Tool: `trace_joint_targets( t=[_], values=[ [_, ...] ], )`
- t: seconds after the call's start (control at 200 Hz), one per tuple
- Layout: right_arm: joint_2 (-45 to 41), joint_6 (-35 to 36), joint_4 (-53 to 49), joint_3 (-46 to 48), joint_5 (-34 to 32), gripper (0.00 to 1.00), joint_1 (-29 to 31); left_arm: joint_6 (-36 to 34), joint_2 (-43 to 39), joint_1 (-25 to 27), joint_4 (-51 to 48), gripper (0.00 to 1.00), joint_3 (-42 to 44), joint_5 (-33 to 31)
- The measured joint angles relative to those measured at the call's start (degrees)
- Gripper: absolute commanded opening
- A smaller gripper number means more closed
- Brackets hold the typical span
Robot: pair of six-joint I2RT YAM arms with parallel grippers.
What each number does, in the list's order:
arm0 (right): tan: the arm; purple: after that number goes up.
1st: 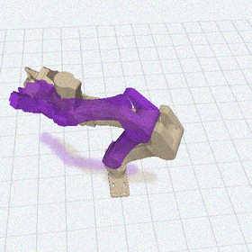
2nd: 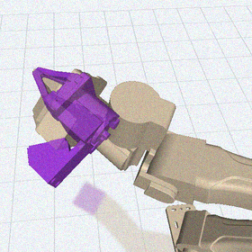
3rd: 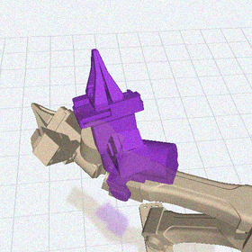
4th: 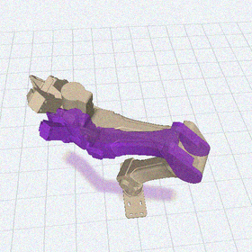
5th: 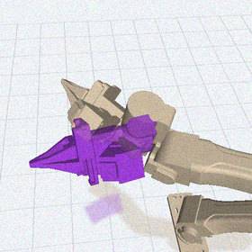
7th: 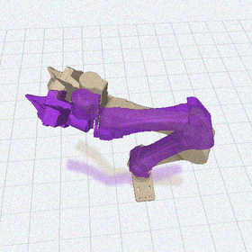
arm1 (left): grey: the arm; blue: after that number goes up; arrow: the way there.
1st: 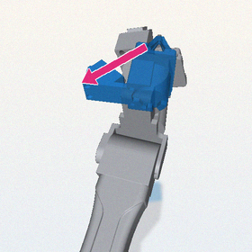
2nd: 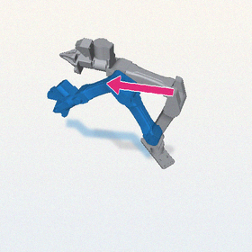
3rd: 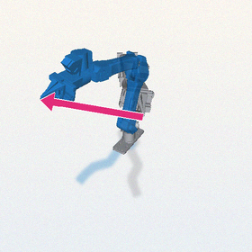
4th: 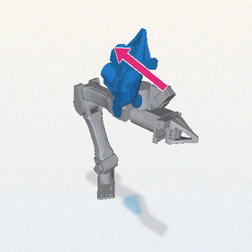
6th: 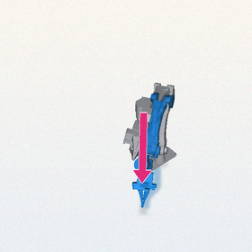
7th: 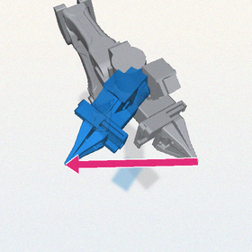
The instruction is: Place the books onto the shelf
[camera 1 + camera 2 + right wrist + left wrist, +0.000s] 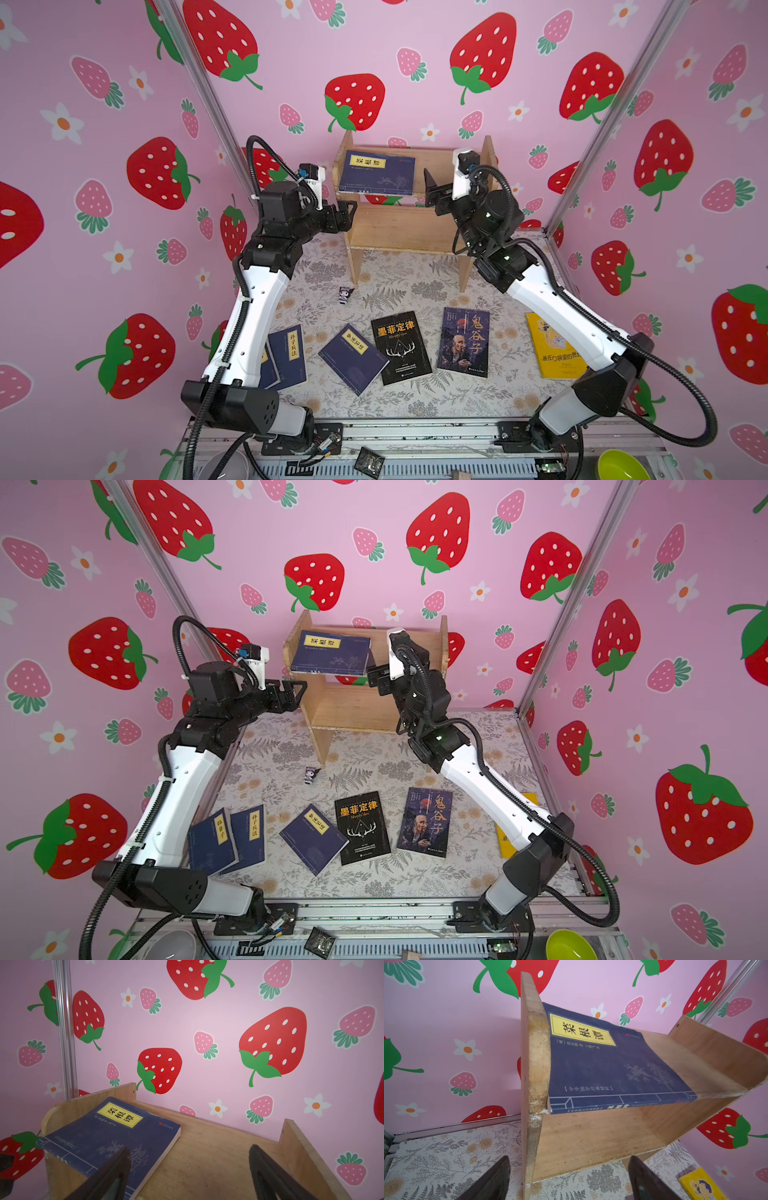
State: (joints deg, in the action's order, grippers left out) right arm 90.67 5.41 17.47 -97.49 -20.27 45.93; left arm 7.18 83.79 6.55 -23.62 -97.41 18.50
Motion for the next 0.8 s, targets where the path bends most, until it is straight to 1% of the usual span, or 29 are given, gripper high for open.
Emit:
trace_joint_targets(
  t=[0.13, 0.31, 0.44, 0.635, 0.8],
  values=[
    [0.9, 0.5, 0.3, 0.2, 2.5, 0.88, 0.0, -0.4, 1.7, -0.1, 1.4, 0.86, 0.0, 0.0],
    [4.8, 1.0, -1.6, 0.2, 8.9, 0.89, 0.0, -0.4, 2.1, -0.2, 3.3, 0.85, 0.0, 0.0],
    [6.1, 2.0, -2.6, 0.5, 11.8, 0.89, 0.0, -0.3, 2.1, -0.2, 4.6, 0.85, 0.0, 0.0],
    [7.1, 2.3, -2.2, 0.4, 12.2, 0.88, 0.0, 0.0, 2.1, -0.2, 6.9, 0.82, 0.0, -0.5],
    [8.7, 2.3, -1.7, 0.4, 11.6, 0.87, 0.0, 0.2, 2.2, -0.2, 7.3, 0.82, 0.0, -1.6]
  ],
)
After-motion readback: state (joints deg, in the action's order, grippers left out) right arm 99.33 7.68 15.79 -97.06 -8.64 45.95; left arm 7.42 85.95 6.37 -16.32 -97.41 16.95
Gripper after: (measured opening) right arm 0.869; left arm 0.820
